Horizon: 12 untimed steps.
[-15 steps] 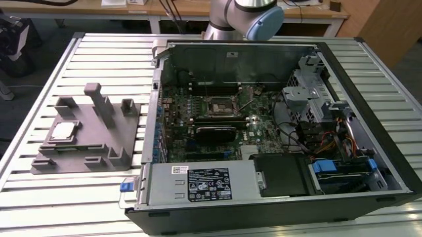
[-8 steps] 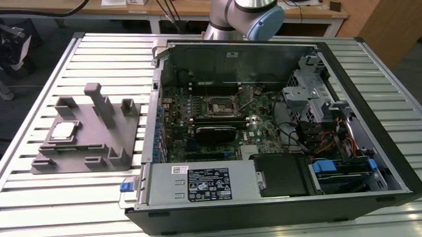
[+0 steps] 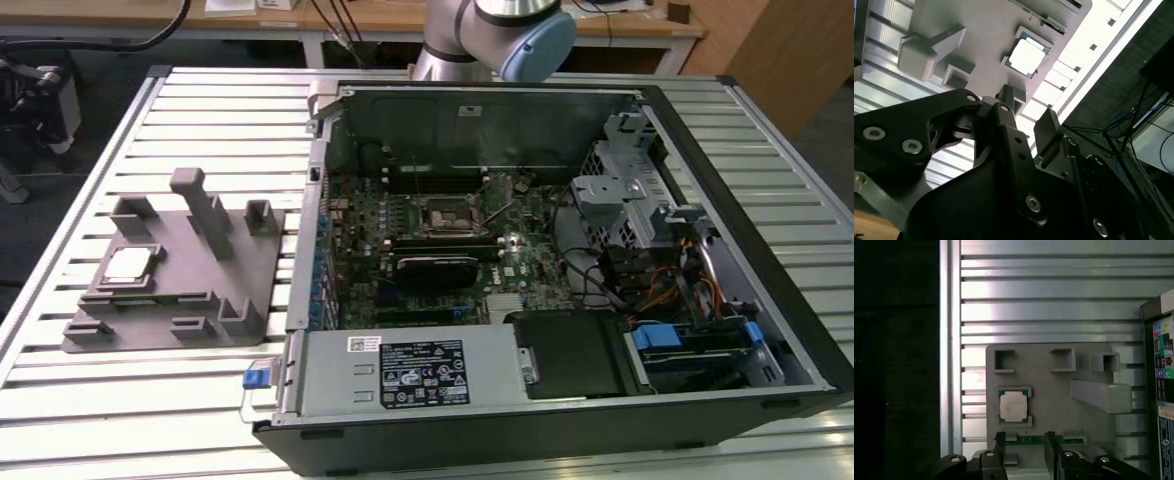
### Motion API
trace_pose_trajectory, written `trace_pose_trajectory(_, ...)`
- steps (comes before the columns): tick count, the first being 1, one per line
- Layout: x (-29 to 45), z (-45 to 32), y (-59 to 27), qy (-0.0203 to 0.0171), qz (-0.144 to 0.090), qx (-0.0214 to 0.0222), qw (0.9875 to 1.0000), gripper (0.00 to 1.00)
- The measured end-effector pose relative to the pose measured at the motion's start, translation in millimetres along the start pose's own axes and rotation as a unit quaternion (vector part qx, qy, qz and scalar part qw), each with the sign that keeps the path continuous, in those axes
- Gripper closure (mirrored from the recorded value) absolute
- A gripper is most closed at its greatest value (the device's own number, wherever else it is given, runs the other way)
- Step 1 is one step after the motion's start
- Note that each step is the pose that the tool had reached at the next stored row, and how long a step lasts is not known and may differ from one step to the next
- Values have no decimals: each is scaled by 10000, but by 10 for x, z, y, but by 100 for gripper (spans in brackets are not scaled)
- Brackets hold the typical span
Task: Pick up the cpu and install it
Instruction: 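Pick up the cpu and move it towards the insertion slot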
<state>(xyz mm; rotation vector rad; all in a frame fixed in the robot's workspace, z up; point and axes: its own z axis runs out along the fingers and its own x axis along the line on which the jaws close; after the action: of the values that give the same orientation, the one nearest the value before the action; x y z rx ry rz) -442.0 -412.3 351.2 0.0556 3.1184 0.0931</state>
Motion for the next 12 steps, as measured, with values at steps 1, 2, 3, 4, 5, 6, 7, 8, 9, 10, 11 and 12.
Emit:
trace_pose_trajectory(1,0,9,-2,2,-10,-33,10000,53)
trace_pose_trajectory(2,0,18,-4,4,-18,-75,10000,53)
trace_pose_trajectory(3,0,26,-4,5,-22,-120,9999,53)
trace_pose_trajectory(4,0,33,-6,8,-28,-164,9999,47)
trace_pose_trajectory(5,1,46,-8,9,-47,-193,9998,47)
trace_pose_trajectory(6,4,61,-8,13,-103,-203,9997,47)
trace_pose_trajectory(7,5,75,-9,21,-185,-204,9996,47)
trace_pose_trajectory(8,5,88,-10,29,-274,-206,9994,47)
trace_pose_trajectory(9,5,100,-11,40,-367,-208,9991,47)
trace_pose_trajectory(10,5,118,-12,49,-447,-210,9988,47)
trace_pose_trajectory(11,6,135,-13,57,-524,-211,9984,47)
trace_pose_trajectory(12,6,153,-14,69,-594,-212,9980,47)
